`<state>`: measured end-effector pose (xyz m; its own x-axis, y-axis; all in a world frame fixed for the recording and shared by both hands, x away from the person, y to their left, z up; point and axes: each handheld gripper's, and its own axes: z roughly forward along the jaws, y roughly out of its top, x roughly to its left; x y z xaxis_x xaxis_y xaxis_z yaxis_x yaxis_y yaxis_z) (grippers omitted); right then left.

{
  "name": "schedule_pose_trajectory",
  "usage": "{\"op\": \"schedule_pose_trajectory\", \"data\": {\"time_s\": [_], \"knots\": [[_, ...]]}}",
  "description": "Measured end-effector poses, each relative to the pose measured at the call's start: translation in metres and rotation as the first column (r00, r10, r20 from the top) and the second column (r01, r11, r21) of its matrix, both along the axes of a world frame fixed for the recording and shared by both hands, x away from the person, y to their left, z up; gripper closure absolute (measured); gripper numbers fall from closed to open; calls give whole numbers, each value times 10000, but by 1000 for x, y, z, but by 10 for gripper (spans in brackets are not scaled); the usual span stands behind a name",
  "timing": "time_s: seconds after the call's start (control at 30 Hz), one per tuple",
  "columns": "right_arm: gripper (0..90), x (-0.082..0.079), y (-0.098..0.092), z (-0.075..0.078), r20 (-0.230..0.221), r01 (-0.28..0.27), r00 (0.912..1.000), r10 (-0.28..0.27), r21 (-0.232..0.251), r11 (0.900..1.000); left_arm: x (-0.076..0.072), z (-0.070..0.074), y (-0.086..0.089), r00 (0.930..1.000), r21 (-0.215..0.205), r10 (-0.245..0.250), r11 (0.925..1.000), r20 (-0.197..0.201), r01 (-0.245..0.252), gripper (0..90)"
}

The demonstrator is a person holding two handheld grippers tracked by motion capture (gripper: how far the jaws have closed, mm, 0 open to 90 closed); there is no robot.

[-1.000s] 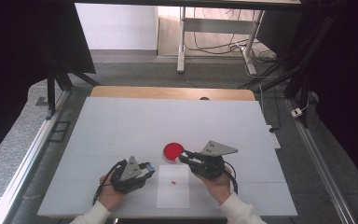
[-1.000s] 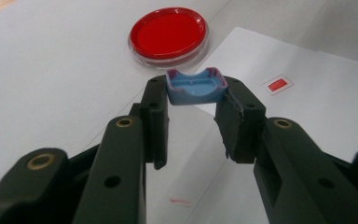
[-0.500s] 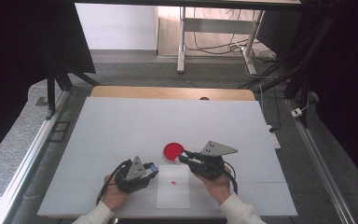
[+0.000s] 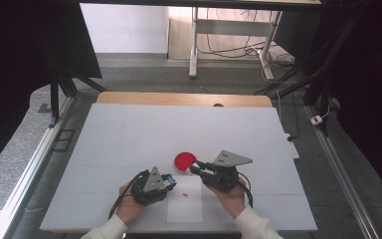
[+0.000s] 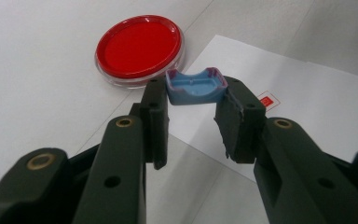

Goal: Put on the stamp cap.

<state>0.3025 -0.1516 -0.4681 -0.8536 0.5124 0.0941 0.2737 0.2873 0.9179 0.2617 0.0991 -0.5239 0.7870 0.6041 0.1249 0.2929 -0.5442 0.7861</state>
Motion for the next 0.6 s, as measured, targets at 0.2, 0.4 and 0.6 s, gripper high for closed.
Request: {"op": "schedule_pose_trajectory", "data": {"time_s": [0.2, 0.4, 0.6], "knots": [[750, 0, 0, 0, 6, -1, 10000, 1, 0, 10000, 2, 0, -4, 10000, -3, -87, 10000, -33, 87, 643], [749, 0, 1, -1, 0, -8, 10000, 8, -22, 10000, 3, 0, -8, 9999, -1, -164, 9999, -42, 164, 643], [750, 0, 1, -1, -36, 39, 10000, -39, -38, 10000, 3, 0, -12, 9997, -8, -228, 9997, -31, 228, 642]]}}
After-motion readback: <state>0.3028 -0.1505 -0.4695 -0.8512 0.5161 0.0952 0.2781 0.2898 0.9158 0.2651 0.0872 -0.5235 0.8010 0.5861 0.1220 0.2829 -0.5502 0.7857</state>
